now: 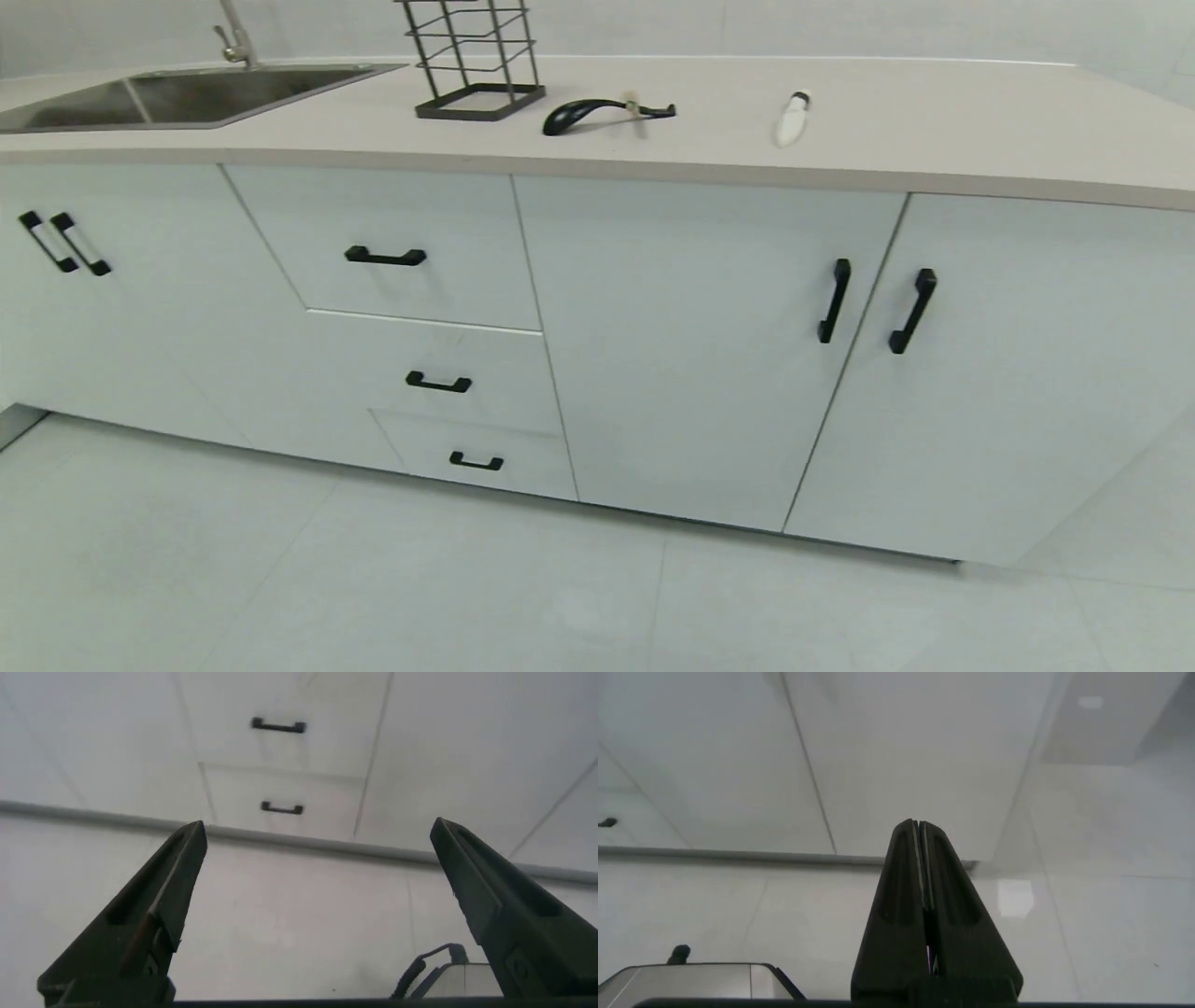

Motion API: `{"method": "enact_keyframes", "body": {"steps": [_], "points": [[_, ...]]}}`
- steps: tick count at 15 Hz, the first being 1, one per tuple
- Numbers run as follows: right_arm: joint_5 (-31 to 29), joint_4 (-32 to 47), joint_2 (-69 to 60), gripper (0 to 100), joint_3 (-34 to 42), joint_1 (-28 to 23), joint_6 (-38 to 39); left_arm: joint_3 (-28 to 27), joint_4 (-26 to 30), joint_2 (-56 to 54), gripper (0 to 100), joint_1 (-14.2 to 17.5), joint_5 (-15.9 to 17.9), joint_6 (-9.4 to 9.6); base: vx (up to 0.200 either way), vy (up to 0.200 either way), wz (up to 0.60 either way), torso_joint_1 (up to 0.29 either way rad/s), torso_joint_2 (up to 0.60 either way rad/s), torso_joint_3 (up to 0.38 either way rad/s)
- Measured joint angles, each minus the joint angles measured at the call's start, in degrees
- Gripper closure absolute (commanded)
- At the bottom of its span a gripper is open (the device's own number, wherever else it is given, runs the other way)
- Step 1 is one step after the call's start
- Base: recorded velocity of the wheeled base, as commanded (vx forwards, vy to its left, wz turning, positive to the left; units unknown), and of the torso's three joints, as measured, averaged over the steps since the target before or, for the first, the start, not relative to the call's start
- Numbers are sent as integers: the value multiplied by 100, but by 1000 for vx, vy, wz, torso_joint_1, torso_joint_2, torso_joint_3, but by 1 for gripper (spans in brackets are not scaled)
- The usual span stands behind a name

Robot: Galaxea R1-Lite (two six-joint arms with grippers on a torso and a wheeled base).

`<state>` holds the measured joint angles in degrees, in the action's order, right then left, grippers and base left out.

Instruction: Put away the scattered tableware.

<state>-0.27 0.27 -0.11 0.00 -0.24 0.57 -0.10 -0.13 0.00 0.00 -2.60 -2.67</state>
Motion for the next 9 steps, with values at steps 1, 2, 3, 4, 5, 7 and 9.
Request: {"method": "enact_keyframes", "body": {"steps": [1, 2, 3, 4, 5, 7, 9], "points": [[0, 0, 0, 100, 0, 0, -2, 0, 0, 0, 0, 0, -7, -12, 200, 200, 0, 7, 2, 7], [2, 0, 0, 100, 0, 0, 0, 0, -2, 0, 0, 5, -11, -17, 200, 200, 0, 7, 2, -2], [0, 0, 0, 100, 0, -2, 2, 0, 0, 0, 0, 0, -13, -20, 200, 200, 0, 2, -2, 7], [0, 0, 0, 100, 0, 4, 5, 0, -5, 0, 0, 0, -13, -15, 0, 200, 0, -7, -2, 2], [0, 0, 0, 100, 0, 2, 5, 0, -7, 0, 0, 2, -16, -15, 0, 200, 0, 2, 2, -2], [0, 0, 0, 100, 0, -11, 2, 0, 0, 0, 0, -5, -22, -15, 0, 200, 0, 7, 5, 2], [0, 0, 0, 100, 0, 2, 5, 0, -2, 0, 0, 0, -18, -12, 0, 200, 0, 5, 2, 2]]}}
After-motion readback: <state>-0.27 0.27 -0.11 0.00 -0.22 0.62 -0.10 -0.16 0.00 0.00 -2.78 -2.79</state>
